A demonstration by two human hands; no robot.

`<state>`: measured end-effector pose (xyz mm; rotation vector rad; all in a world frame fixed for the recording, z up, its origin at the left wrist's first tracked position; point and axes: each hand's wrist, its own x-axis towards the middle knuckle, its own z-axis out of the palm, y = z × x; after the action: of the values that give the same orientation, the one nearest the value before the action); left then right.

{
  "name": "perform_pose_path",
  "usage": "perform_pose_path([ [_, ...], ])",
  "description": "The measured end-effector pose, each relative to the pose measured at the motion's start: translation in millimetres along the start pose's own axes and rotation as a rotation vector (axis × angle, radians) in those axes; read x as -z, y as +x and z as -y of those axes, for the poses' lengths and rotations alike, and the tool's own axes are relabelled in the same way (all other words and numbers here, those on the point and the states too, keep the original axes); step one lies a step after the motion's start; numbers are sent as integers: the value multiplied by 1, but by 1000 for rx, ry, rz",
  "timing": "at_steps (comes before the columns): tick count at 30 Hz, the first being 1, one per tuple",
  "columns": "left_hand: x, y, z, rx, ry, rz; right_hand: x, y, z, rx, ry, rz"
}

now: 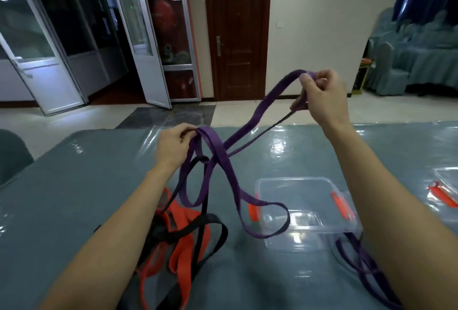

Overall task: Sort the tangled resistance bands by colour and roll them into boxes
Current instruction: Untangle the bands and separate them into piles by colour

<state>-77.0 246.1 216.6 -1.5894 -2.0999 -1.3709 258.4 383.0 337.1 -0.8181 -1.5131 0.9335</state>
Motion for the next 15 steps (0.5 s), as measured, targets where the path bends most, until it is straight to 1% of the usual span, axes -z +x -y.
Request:
perform_pose_path([
  [2,-1,-6,-6,7,-36,-12,6,-4,-6,-26,12,6],
  [4,-4,-14,-10,30,-36,41,12,-9,-15,-79,34,3],
  [6,-6,-23,-15,109,-45,127,21,-14,-28,-139,53,-37],
  [8,-5,-37,-15,205,-77,296,36,-21,-44,-180,65,-104],
  [11,-8,-74,-11,272,-19,703,68,-36,-72,-232,137,-216],
  [13,-18,-109,-11,246,120,922,88,-58,-94,-293,183,-273],
  [15,-32,-146,-13,173,283,1036,103,-88,-119,-362,189,-316],
])
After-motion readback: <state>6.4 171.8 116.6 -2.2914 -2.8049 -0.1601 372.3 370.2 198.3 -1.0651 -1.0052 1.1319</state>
